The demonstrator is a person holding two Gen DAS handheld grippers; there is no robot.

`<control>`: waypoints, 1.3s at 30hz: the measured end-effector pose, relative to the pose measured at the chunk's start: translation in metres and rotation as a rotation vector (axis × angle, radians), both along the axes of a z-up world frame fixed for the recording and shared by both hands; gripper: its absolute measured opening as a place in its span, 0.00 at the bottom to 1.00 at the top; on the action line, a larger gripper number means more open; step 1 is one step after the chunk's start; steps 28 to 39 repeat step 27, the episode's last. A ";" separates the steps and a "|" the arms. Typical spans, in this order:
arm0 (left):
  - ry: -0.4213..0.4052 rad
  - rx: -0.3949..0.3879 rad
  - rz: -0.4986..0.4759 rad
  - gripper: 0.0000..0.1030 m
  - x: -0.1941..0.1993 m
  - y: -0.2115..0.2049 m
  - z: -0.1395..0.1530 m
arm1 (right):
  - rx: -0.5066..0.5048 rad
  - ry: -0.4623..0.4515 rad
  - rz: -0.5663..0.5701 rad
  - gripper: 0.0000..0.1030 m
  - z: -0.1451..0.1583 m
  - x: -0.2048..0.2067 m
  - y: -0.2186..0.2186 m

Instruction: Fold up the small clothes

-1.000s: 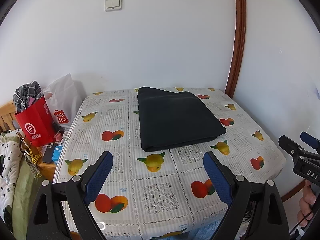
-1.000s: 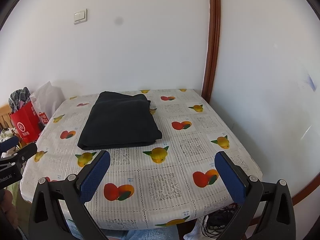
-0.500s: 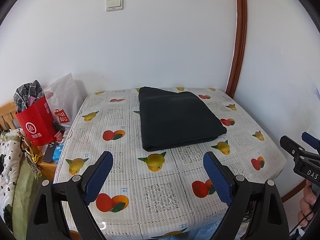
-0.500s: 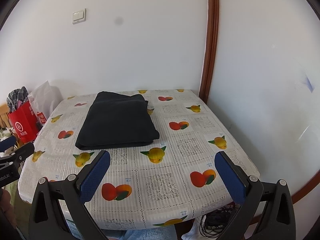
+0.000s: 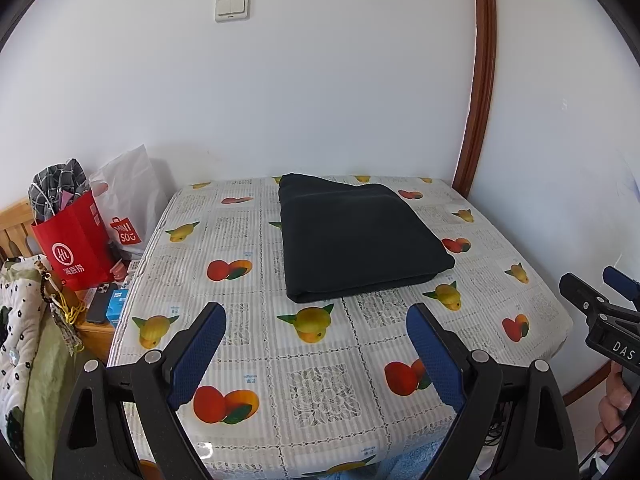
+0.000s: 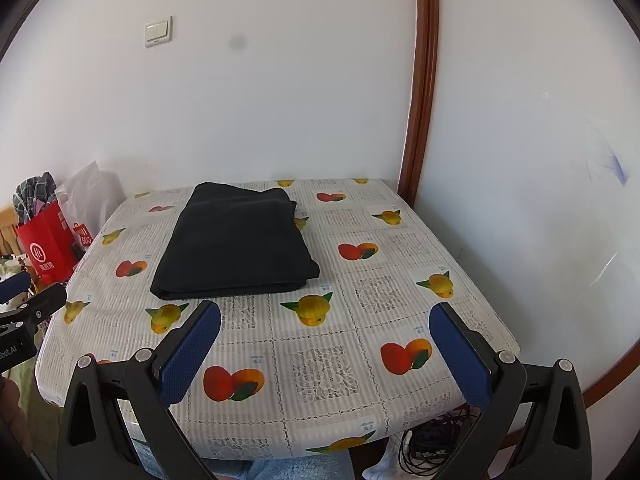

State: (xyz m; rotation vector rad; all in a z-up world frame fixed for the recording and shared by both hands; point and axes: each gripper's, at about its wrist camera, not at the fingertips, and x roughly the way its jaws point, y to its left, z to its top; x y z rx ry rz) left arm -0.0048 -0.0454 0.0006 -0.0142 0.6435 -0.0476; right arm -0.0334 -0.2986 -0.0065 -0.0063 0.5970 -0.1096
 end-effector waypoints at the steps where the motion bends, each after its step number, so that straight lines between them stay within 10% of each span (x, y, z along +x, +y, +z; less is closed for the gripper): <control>1: 0.000 0.000 0.000 0.89 0.000 0.000 0.000 | 0.000 -0.001 0.001 1.00 0.000 0.000 0.000; 39: -0.012 -0.034 0.022 0.90 0.007 0.008 0.009 | -0.008 0.003 -0.007 1.00 -0.004 0.010 -0.001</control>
